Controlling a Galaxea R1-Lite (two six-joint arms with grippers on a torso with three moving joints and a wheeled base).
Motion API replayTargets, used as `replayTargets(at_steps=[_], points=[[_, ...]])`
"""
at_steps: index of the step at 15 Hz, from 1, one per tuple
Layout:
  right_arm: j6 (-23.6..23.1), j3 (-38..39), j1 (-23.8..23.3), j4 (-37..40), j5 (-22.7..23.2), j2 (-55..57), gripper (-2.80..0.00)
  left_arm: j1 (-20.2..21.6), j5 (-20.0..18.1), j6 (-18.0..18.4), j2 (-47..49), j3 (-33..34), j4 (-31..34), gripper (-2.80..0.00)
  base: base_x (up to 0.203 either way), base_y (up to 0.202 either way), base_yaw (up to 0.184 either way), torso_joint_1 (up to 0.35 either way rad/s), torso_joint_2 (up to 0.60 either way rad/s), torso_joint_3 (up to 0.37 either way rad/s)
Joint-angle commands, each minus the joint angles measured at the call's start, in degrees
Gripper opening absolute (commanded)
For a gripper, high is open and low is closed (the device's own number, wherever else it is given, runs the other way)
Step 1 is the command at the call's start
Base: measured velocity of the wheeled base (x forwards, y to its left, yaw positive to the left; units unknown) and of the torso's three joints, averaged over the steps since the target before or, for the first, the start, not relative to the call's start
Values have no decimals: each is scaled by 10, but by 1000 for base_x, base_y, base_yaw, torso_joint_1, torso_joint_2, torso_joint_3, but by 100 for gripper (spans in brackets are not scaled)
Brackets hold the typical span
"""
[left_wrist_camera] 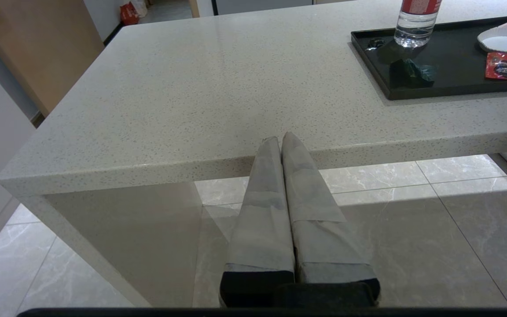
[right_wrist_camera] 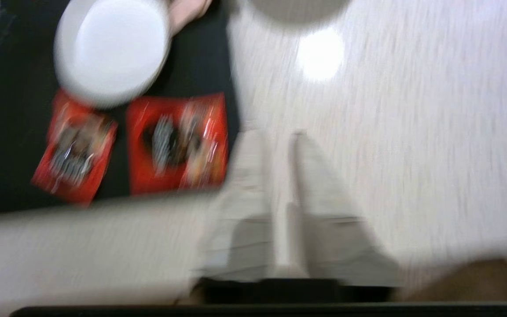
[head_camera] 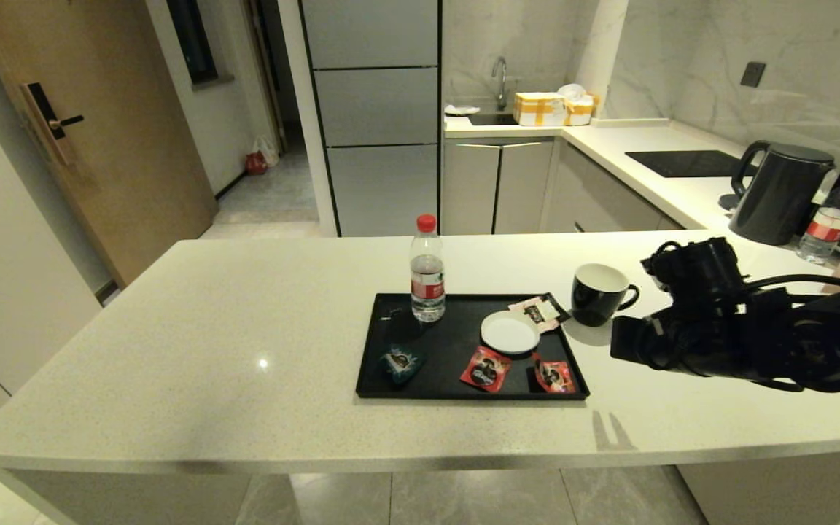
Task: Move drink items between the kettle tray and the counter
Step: Return the tea cup to its original position
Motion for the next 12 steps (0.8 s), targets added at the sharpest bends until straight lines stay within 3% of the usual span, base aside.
replayTargets(at_steps=[1, 3, 6, 9, 12], points=[[-10, -2, -11, -60, -12, 83, 0, 0, 0, 0, 0, 0, 0, -280, 0, 0, 0, 0, 0, 0], [-33, -9, -26, -149, -35, 124, 0, 0, 0, 0, 0, 0, 0, -280, 0, 0, 0, 0, 0, 0], [-61, -18, -36, -183, -51, 149, 0, 0, 0, 0, 0, 0, 0, -280, 0, 0, 0, 0, 0, 0], [-113, -48, -47, -272, -92, 209, 0, 0, 0, 0, 0, 0, 0, -280, 0, 0, 0, 0, 0, 0], [-114, -71, -48, -297, -93, 240, 0, 0, 0, 0, 0, 0, 0, -280, 0, 0, 0, 0, 0, 0]])
